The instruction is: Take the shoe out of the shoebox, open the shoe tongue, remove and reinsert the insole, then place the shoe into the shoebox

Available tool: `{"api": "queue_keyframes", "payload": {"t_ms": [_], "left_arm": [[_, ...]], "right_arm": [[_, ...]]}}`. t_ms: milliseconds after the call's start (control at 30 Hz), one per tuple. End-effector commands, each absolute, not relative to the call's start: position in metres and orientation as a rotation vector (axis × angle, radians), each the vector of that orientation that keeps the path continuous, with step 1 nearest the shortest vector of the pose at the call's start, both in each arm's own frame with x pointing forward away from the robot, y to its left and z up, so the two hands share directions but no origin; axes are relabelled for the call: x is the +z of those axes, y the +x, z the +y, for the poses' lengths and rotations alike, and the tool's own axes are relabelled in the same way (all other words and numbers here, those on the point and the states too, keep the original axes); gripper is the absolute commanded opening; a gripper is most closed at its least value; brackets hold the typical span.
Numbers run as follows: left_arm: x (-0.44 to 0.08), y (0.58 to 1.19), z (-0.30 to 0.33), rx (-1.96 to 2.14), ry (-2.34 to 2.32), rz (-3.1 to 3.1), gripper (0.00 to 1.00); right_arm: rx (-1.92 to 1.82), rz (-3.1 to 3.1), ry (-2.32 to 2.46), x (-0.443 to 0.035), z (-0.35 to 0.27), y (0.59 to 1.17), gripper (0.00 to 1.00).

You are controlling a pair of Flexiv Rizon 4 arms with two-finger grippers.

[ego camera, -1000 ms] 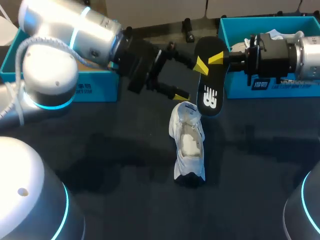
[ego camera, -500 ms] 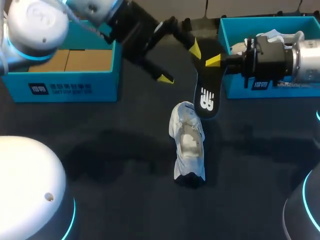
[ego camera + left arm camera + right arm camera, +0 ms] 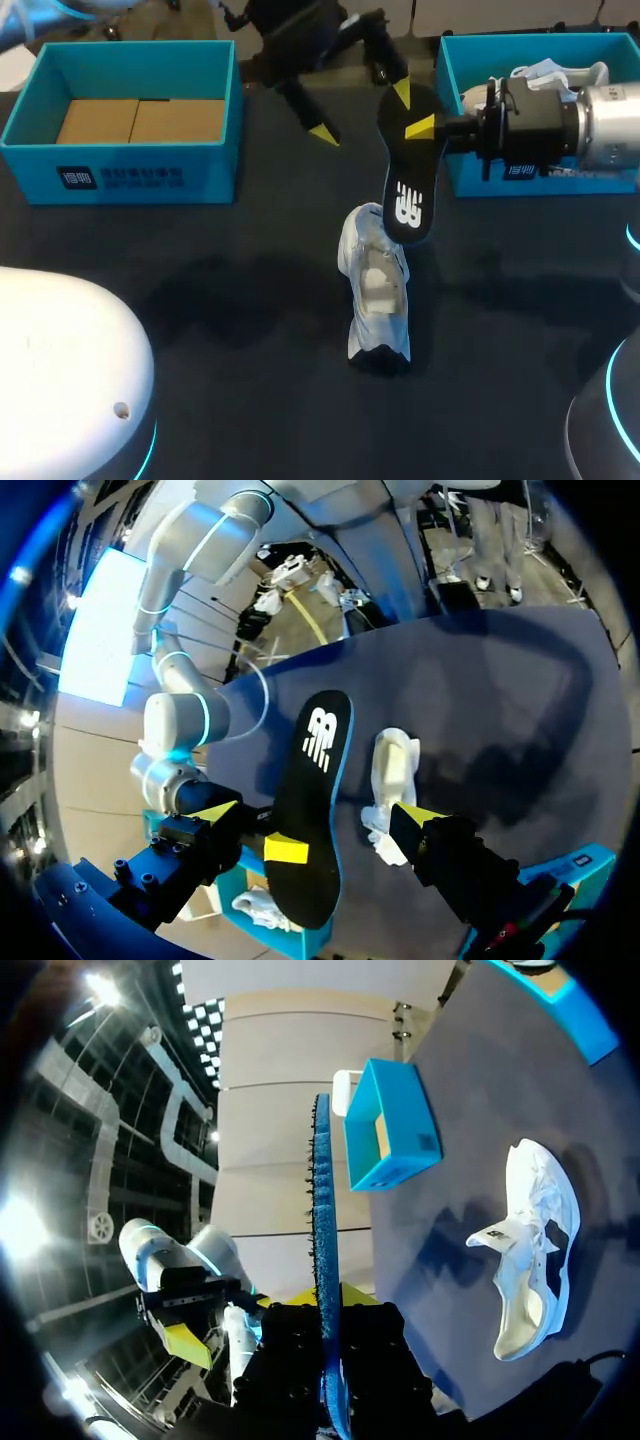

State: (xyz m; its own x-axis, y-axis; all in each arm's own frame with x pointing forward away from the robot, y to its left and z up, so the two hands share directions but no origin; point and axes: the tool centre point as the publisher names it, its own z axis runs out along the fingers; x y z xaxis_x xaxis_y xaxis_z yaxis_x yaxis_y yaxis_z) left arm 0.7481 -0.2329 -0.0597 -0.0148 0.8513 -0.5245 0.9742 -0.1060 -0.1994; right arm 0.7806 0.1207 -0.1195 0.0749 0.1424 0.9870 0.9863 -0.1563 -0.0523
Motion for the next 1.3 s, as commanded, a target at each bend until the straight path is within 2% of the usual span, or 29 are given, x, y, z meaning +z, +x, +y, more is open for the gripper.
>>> {"api": "queue_keyframes", "payload": {"t_ms": [33, 333, 633, 1300], "left_arm": [[-0.058, 0.75, -0.236, -0.684, 2.128, 1.999, 1.0], [-0.054, 0.749, -0.238, -0.663, 2.151, 1.992, 1.0], [-0.033, 0.765, -0.246, -0.453, 2.175, 2.035, 1.0], [-0.03, 0.785, -0.24, -0.178, 2.27, 2.068, 1.0]], "right_arm": [[-1.195, -1.199, -1.457, -0.122, 0.125, 0.788, 0.0], [-1.179, -1.22, -1.458, -0.125, 0.127, 0.792, 0.0], [-1.176, -1.215, -1.467, -0.129, 0.13, 0.789, 0.0], [-1.176, -1.195, -1.493, -0.132, 0.132, 0.789, 0.0]]}}
